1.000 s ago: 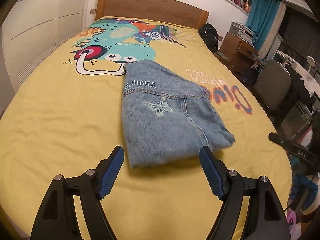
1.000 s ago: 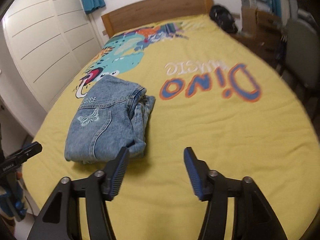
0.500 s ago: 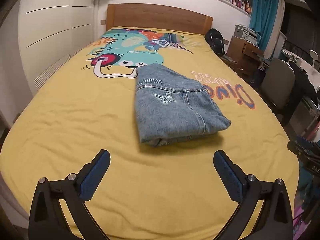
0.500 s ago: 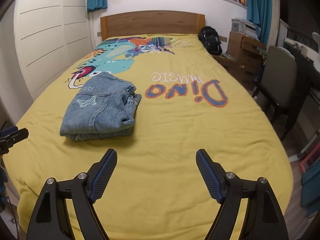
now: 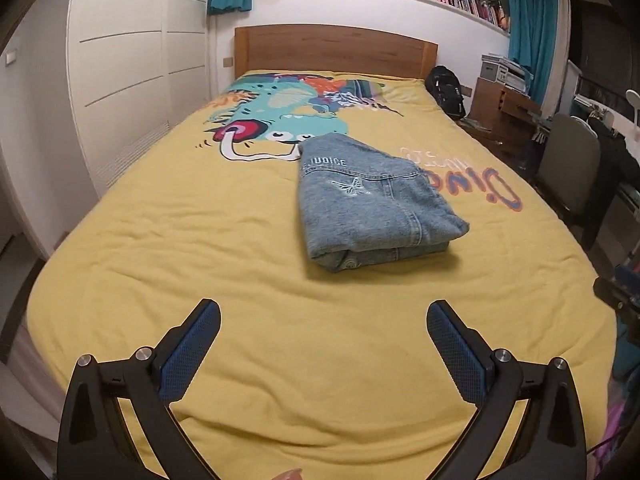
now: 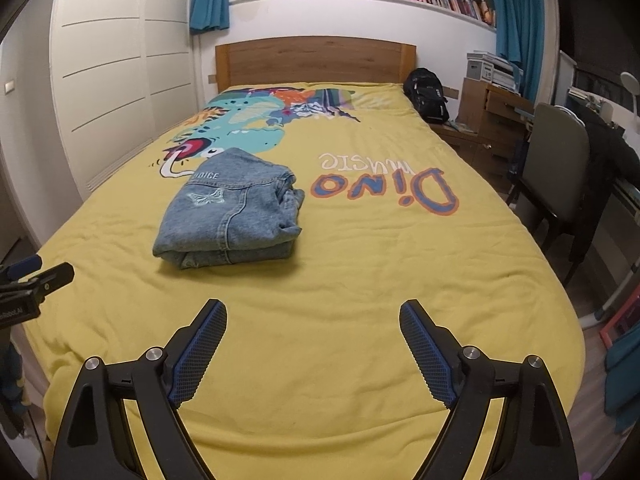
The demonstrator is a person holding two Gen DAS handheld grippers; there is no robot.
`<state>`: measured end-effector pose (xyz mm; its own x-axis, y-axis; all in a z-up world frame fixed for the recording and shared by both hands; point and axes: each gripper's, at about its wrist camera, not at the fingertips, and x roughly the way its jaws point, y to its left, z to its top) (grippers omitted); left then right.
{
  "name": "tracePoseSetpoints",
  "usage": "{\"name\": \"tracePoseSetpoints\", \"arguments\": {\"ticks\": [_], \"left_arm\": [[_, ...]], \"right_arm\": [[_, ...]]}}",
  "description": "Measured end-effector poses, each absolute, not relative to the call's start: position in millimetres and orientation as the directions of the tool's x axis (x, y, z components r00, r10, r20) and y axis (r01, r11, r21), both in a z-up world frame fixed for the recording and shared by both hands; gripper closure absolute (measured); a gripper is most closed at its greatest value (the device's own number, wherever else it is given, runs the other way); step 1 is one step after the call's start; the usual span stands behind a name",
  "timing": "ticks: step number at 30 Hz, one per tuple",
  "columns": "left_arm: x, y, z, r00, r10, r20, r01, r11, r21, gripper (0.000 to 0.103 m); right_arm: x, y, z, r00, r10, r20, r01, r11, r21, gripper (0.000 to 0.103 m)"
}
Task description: Fold large clothes
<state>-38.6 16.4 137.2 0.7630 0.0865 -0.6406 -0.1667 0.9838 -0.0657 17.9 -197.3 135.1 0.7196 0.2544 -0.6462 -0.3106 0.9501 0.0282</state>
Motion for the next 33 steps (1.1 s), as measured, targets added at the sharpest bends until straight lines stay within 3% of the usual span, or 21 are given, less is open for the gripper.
{"name": "tracePoseSetpoints", "arguments": {"ticks": [33], "left_arm": [[-60, 11, 127, 0.758, 0.112, -0.642, -0.189, 0.98, -0.053, 0.001]], "right_arm": [[16, -207, 124, 0.722, 0.264, -0.64, -0.278, 0.957, 0.081, 0.014]]}}
